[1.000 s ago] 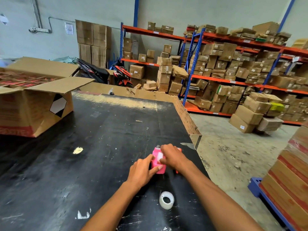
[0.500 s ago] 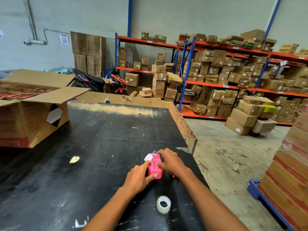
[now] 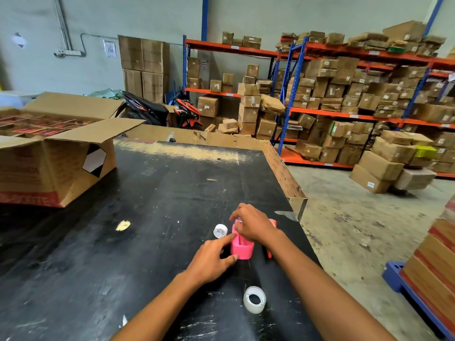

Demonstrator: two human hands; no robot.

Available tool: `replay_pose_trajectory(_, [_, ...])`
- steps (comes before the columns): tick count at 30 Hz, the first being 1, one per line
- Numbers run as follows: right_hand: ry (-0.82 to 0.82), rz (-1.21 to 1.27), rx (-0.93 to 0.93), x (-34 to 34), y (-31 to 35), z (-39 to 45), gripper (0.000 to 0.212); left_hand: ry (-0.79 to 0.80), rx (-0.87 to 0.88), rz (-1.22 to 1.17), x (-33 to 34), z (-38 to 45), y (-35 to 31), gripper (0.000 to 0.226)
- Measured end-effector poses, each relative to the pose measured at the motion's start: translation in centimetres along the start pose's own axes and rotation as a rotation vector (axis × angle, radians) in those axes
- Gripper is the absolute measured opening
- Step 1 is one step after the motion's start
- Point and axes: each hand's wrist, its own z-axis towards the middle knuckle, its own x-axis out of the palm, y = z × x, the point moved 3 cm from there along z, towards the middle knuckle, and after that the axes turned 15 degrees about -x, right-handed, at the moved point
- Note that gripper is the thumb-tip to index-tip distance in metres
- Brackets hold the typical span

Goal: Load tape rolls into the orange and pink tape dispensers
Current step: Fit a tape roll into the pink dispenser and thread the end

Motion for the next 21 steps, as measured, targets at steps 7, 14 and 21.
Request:
replay_pose_trajectory(7, [0.116, 0.039, 0.013, 1.6, 1.4, 2.6, 0.038, 0.085, -0.020, 0.077, -0.1, 0.1, -0.7, 0.050])
replay_pose_trajectory(14, [-0.067, 0.193, -0.029, 1.2, 1.0, 2.9, 0.032, 0.129, -0.041, 0.009, -1.4, -0.5, -0.3, 0.051])
replay_pose_trajectory(21, [-0.378, 0.356, -0.131, -3.0, 1.9, -3.0, 0.022, -0.242, -0.210, -0.516, -5.5, -2.1, -2.8, 0.023])
